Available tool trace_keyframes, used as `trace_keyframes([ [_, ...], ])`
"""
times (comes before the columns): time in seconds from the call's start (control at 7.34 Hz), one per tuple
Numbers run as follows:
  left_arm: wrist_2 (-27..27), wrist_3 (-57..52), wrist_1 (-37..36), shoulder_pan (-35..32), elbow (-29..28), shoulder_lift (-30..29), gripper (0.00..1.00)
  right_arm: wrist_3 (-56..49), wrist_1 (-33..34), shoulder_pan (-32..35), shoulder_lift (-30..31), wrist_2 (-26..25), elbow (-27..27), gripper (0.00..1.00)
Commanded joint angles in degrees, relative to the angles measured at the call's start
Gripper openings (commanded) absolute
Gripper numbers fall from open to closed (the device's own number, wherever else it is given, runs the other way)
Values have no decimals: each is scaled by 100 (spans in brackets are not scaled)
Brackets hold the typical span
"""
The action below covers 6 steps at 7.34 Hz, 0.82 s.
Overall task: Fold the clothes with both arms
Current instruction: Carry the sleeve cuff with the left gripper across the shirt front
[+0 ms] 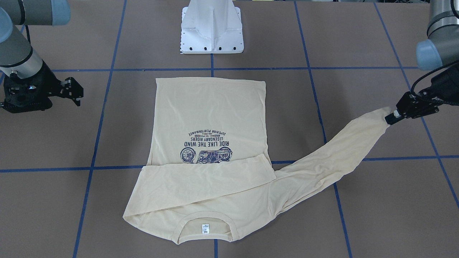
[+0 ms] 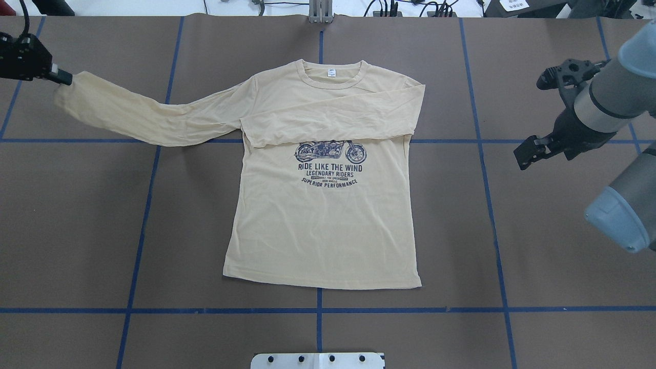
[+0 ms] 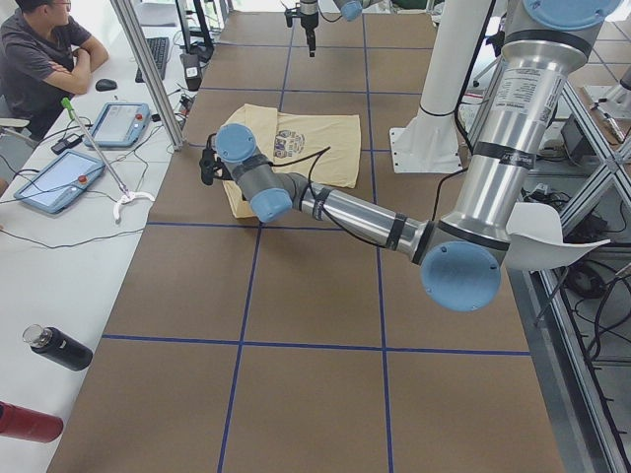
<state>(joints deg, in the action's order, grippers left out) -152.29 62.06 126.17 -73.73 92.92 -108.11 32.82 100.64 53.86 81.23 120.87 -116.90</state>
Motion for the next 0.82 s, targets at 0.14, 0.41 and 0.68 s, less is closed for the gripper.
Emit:
trace_keyframes([
  [0.14, -30, 2514, -13, 583, 234, -1226, 0, -100, -27, 2, 621, 452, -176, 100],
  [0.41, 426, 3511, -5, 1261, 244, -1886, 0, -92, -19, 2, 622, 472, -149, 100],
  [0.68, 970, 3926, -4, 1938, 183, -2300, 0, -74, -18, 2, 622, 472, -140, 100],
])
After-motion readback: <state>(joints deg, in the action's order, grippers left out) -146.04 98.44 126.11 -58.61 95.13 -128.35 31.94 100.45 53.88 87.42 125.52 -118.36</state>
